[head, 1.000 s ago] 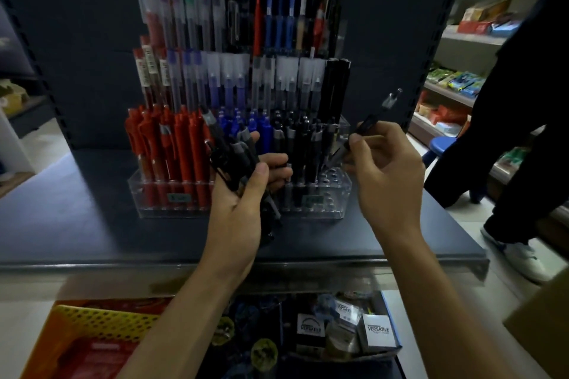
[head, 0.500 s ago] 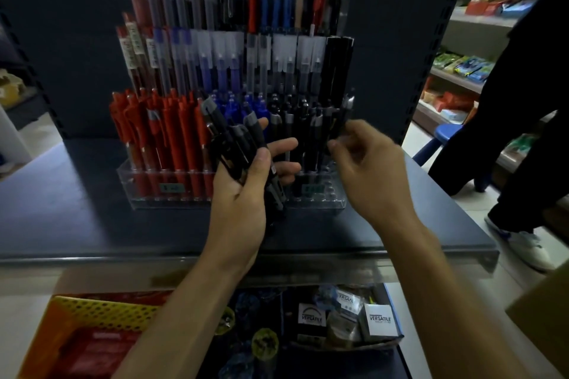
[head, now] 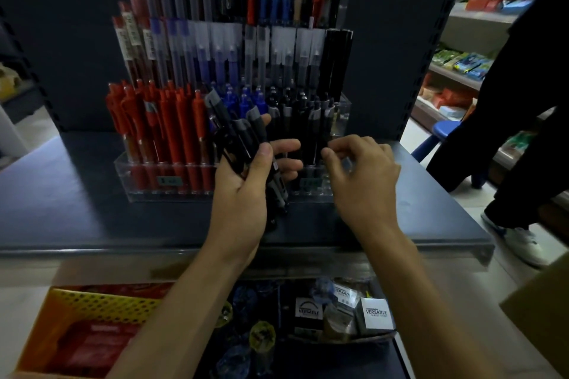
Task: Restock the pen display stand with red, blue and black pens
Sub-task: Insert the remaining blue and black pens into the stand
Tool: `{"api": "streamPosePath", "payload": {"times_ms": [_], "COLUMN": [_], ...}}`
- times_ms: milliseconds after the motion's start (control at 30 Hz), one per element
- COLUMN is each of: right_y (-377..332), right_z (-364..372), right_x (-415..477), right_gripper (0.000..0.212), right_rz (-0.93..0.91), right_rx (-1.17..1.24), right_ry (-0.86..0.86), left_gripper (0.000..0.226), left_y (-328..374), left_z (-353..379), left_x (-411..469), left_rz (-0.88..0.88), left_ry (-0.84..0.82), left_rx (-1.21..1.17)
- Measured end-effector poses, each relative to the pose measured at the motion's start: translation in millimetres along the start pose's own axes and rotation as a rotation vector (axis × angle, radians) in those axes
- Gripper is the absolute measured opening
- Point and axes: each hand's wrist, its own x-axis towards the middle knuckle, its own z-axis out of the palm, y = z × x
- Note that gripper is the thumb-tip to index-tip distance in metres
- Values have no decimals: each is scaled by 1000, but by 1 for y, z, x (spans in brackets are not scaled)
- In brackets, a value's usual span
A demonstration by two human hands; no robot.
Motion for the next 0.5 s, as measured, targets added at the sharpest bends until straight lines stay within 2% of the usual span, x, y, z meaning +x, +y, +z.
{"api": "streamPosePath", "payload": {"times_ms": [500], "right_y": [-2], "right_z": [3], "right_x": [3], "right_gripper": [16], "right_rz": [14], "right_rx": [-8], "right_ry": [-17], "left_gripper": [27], "left_y": [-1], "left_z": [1], "left_x": [-2], "left_rz": [-16], "left_ry": [-3], "left_rx": [-7]}}
